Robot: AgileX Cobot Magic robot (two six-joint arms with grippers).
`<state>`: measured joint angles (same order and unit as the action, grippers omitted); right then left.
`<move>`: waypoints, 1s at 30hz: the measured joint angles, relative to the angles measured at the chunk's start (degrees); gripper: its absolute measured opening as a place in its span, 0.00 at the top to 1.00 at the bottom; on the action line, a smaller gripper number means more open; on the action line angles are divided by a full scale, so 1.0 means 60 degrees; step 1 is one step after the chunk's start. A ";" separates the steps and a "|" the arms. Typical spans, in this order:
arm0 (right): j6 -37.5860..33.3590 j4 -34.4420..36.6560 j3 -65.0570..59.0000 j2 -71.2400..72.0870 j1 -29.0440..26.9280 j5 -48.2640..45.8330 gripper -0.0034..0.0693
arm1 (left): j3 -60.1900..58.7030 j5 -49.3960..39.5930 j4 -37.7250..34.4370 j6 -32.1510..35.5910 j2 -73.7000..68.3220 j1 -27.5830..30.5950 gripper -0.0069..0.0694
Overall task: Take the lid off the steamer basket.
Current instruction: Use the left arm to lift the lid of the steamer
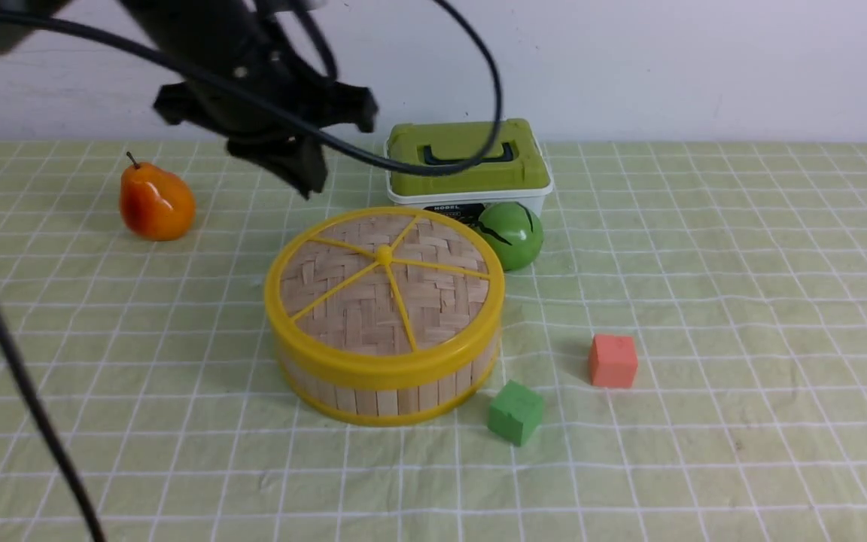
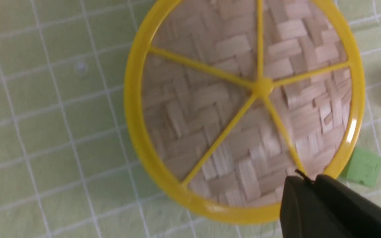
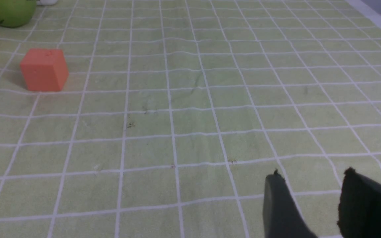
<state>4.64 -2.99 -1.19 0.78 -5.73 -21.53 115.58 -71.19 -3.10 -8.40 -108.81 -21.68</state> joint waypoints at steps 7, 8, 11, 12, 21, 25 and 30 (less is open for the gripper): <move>0.0000 0.0000 0.0000 0.0000 0.0000 0.0000 0.62 | 0.1846 -0.0007 0.0605 0.0173 -0.2011 -0.0746 0.65; 0.0000 0.0000 0.0000 0.0000 0.0000 0.0000 0.62 | 0.1868 -0.0007 0.0631 0.0228 -0.2174 -0.0794 0.61; 0.0000 0.0000 0.0000 0.0000 0.0000 0.0000 0.62 | 0.1870 -0.0007 0.0632 0.0334 -0.2538 -0.0865 0.50; 0.0000 0.0000 0.0000 0.0000 0.0000 0.0000 0.62 | 0.1870 -0.0007 0.0682 0.0370 -0.2711 -0.0883 0.46; 0.0000 0.0000 0.0000 0.0000 0.0000 0.0000 0.62 | 0.1903 -0.0007 0.1414 0.0368 -0.3193 -0.0874 0.47; 0.0000 0.0000 0.0000 0.0000 0.0000 0.0000 0.62 | 0.1911 -0.0007 0.1329 0.0368 -0.3225 -0.0874 0.59; 0.0000 0.0000 0.0000 0.0000 0.0000 0.0000 0.62 | 0.1950 -0.0007 0.1259 0.0368 -0.3319 -0.0874 0.71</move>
<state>4.64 -2.99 -1.19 0.78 -5.73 -21.53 127.28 -71.23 4.45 -6.19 -128.72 -26.92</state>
